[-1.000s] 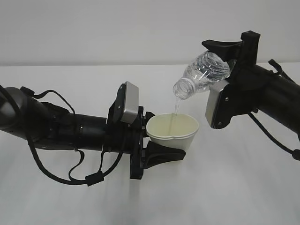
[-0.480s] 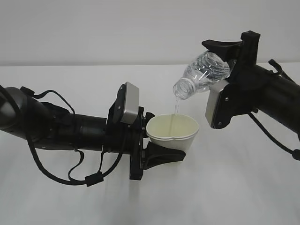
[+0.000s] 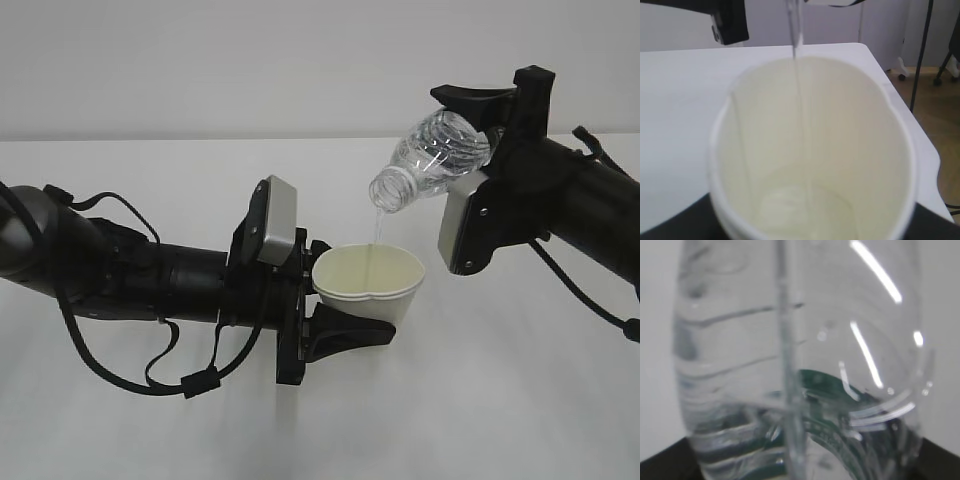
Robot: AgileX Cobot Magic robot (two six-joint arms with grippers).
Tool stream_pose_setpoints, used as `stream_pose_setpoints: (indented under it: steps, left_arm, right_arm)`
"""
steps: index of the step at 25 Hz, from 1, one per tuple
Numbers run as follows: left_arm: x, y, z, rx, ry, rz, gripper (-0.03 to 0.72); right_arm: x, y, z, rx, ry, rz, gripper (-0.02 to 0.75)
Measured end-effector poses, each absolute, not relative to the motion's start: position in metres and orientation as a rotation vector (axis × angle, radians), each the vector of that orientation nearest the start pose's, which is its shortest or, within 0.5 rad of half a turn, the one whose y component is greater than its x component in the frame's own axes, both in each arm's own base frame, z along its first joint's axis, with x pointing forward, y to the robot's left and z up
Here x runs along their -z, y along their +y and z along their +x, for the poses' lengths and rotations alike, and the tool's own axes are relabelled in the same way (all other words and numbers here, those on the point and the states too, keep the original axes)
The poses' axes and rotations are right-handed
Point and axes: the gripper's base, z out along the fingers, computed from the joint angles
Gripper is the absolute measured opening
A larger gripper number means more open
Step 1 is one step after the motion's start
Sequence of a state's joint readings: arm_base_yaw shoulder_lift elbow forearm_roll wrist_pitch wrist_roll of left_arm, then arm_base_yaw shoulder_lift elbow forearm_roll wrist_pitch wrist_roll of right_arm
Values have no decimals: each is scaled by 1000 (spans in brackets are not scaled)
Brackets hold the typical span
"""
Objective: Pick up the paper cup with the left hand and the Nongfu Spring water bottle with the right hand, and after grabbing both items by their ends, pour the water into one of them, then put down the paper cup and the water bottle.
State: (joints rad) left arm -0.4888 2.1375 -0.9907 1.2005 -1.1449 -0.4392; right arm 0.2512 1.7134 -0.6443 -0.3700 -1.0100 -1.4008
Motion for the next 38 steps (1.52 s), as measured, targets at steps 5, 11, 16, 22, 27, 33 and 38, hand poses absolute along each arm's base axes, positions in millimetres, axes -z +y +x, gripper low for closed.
stream_pose_setpoints:
  steps: [5,11,16,22,27,33,38]
  left_arm:
    - [-114,-242,291,1055,1338,1352,410]
    - [-114,-242,291,1055,1337,1354,410]
    - [-114,-242,291,1055,1337,1354,410]
    - [-114,-242,291,1055,1337,1354,410]
    - [-114,-242,291,1055,1337,1354,410]
    - [-114,-242,291,1055,1337,1354,410]
    - [-114,-242,291,1055,1338,1351,410]
  right_arm:
    - [-200,107,305,809,766,-1443,494]
    - [-200,107,305,809,766,-1442,494]
    - [-200,107,305,809,766,-1442,494]
    - [-200,107,305,809,765,-1443,494]
    - [-200,108,305,810,758,-1448,494]
    - [-200,108,305,810,757,-1447,494]
    - [-201,108,305,811,753,-1446,494]
